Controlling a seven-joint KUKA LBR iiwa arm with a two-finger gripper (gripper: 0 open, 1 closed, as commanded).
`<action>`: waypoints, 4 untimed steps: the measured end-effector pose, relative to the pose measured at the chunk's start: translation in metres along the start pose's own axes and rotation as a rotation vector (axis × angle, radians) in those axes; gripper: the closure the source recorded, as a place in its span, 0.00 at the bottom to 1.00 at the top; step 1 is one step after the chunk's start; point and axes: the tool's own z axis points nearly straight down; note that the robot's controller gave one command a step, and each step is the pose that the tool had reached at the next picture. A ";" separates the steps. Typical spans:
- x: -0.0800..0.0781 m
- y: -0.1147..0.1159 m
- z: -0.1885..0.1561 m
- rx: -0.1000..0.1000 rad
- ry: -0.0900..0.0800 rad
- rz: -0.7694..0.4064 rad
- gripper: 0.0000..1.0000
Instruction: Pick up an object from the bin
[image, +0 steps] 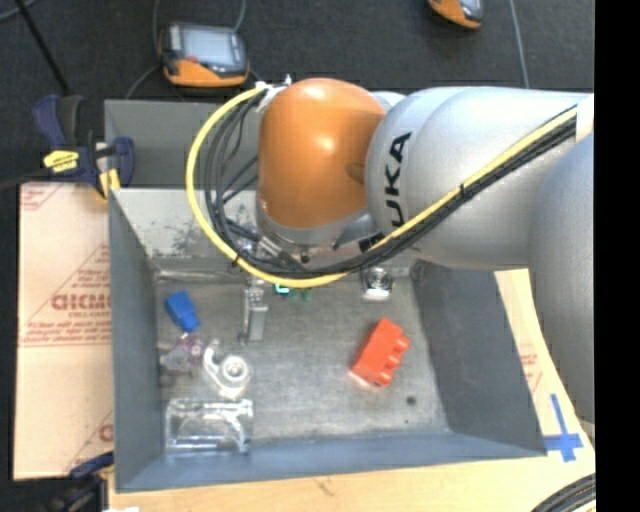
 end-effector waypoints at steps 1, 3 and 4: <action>0.017 0.034 0.154 0.001 -0.012 -0.315 0.00; -0.021 0.056 0.162 -0.001 -0.008 -0.466 1.00; -0.032 0.057 0.035 -0.002 -0.018 -0.397 1.00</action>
Offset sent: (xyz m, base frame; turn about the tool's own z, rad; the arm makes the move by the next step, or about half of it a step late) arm -0.0199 0.0345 -0.1538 -0.3155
